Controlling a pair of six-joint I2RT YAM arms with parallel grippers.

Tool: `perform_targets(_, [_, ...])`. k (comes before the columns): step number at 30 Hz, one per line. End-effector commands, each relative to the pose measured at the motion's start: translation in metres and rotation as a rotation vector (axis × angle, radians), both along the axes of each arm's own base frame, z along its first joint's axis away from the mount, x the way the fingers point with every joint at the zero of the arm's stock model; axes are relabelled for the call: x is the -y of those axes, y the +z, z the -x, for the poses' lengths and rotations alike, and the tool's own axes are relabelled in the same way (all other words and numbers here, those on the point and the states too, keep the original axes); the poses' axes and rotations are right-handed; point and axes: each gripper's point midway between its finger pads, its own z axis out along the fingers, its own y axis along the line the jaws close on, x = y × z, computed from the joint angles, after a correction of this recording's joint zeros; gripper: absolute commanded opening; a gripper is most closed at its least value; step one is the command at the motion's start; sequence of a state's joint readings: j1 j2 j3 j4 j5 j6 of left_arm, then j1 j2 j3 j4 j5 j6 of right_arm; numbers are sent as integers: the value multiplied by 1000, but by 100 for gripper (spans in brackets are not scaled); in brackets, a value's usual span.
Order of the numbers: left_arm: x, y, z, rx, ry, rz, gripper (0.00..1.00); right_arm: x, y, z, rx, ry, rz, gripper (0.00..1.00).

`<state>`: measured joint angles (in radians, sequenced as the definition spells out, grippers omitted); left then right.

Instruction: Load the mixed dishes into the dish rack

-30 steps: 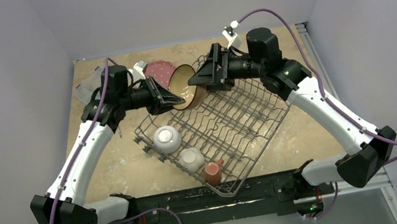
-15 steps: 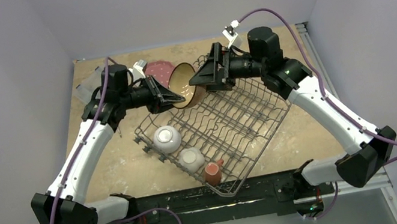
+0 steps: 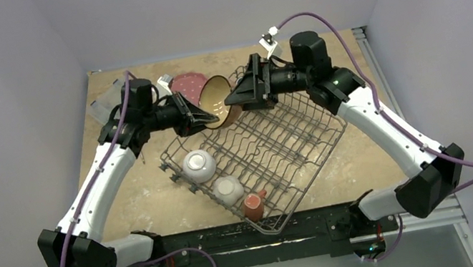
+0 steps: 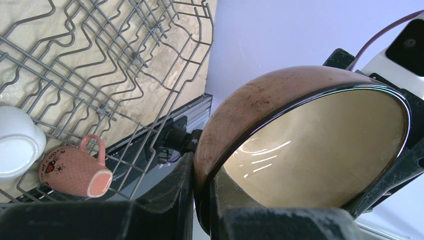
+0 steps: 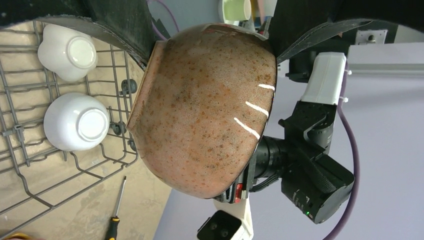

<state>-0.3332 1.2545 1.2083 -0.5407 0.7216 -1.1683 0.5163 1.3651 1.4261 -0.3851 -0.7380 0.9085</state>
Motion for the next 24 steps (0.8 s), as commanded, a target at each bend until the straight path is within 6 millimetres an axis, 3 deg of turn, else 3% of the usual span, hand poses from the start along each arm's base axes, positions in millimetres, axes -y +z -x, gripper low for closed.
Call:
perform_targets(1, [3, 47, 1, 150, -22, 95, 0, -4, 12, 1, 30, 35, -23, 45])
perform_targets(3, [3, 47, 0, 147, -22, 93, 0, -6, 11, -2, 28, 36, -24, 34])
perform_targets(7, [3, 44, -1, 129, -17, 85, 0, -4, 5, -9, 10, 30, -23, 1])
perform_targets(9, [3, 39, -2, 118, -20, 75, 0, -1, 6, -14, 13, 30, -44, 0])
perform_targets(14, [2, 27, -3, 87, -29, 37, 29, 4, 7, -21, 12, 22, -89, 0])
perform_targets(20, [-2, 18, -7, 78, -18, -2, 57, 15, -13, -33, -48, -24, -79, 0])
perform_targets(24, [-9, 9, -8, 80, -19, -64, 66, 31, -31, -48, -72, -90, -27, 0])
